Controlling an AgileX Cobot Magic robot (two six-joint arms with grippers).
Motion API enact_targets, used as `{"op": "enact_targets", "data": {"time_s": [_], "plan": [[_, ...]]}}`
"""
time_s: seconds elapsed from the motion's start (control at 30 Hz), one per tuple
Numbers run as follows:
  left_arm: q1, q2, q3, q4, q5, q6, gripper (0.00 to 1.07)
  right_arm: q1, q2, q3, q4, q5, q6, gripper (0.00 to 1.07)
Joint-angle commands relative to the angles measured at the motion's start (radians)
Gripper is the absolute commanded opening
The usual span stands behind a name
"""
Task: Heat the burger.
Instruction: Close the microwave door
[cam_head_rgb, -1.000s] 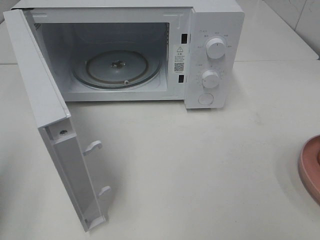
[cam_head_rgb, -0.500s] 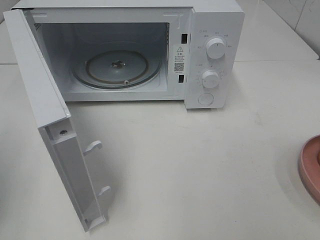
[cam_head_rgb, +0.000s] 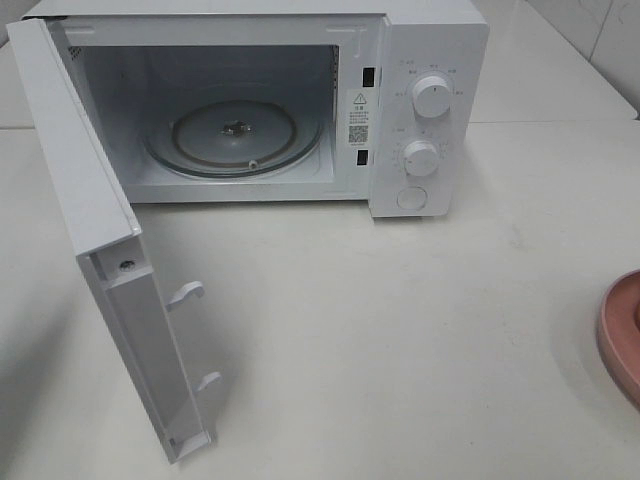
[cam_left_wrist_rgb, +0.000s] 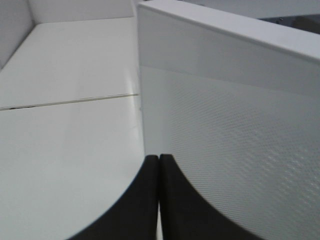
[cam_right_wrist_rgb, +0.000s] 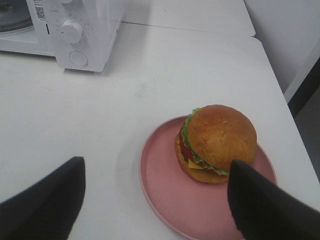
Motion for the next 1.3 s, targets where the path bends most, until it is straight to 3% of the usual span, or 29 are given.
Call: {"op": "enact_targets", "data": {"time_s": [0.03, 0.07, 0.13, 0.33, 0.4, 0.43, 0.6, 0.63, 0.7, 0.73, 0.77, 0.8, 0.87, 0.9, 0.97, 1.3], "plan": [[-0.005, 0.078, 0.002, 0.152, -0.139, -0.103, 0.00, -0.005, -0.027, 0.000, 0.003, 0.001, -0.009, 0.76], [-0.005, 0.078, 0.002, 0.152, -0.139, -0.103, 0.00, -0.005, -0.027, 0.000, 0.003, 0.001, -0.009, 0.76], [-0.008, 0.159, 0.002, 0.241, -0.269, -0.161, 0.00, -0.005, -0.027, 0.000, 0.003, 0.001, -0.009, 0.76], [-0.049, 0.222, -0.004, 0.237, -0.324, -0.181, 0.00, -0.005, -0.027, 0.000, 0.003, 0.001, -0.009, 0.76], [-0.126, 0.288, -0.030, 0.205, -0.331, -0.174, 0.00, -0.005, -0.027, 0.000, 0.003, 0.001, -0.009, 0.76], [-0.126, 0.288, -0.030, 0.205, -0.331, -0.174, 0.00, -0.005, -0.027, 0.000, 0.003, 0.001, -0.009, 0.76], [-0.239, 0.367, -0.066, 0.030, -0.358, -0.099, 0.00, -0.005, -0.027, 0.000, 0.003, 0.001, -0.009, 0.76], [-0.239, 0.367, -0.066, 0.030, -0.358, -0.099, 0.00, -0.005, -0.027, 0.000, 0.003, 0.001, -0.009, 0.76], [-0.303, 0.394, -0.090, -0.059, -0.365, -0.051, 0.00, -0.005, -0.027, 0.000, 0.003, 0.001, -0.009, 0.76], [-0.303, 0.394, -0.090, -0.059, -0.365, -0.051, 0.00, -0.005, -0.027, 0.000, 0.003, 0.001, -0.009, 0.76], [-0.347, 0.410, -0.112, -0.131, -0.362, -0.018, 0.00, -0.005, -0.027, 0.000, 0.003, 0.001, -0.009, 0.76], [-0.347, 0.410, -0.112, -0.131, -0.362, -0.018, 0.00, -0.005, -0.027, 0.000, 0.003, 0.001, -0.009, 0.76], [-0.417, 0.437, -0.151, -0.239, -0.363, 0.048, 0.00, -0.005, -0.027, 0.000, 0.003, 0.001, -0.009, 0.76], [-0.417, 0.437, -0.151, -0.239, -0.363, 0.048, 0.00, -0.005, -0.027, 0.000, 0.003, 0.001, -0.009, 0.76], [-0.470, 0.467, -0.197, -0.327, -0.364, 0.095, 0.00, -0.005, -0.027, 0.000, 0.003, 0.001, -0.009, 0.76], [-0.559, 0.589, -0.363, -0.409, -0.358, 0.127, 0.00, -0.005, -0.027, 0.000, 0.003, 0.001, -0.009, 0.76]]}}
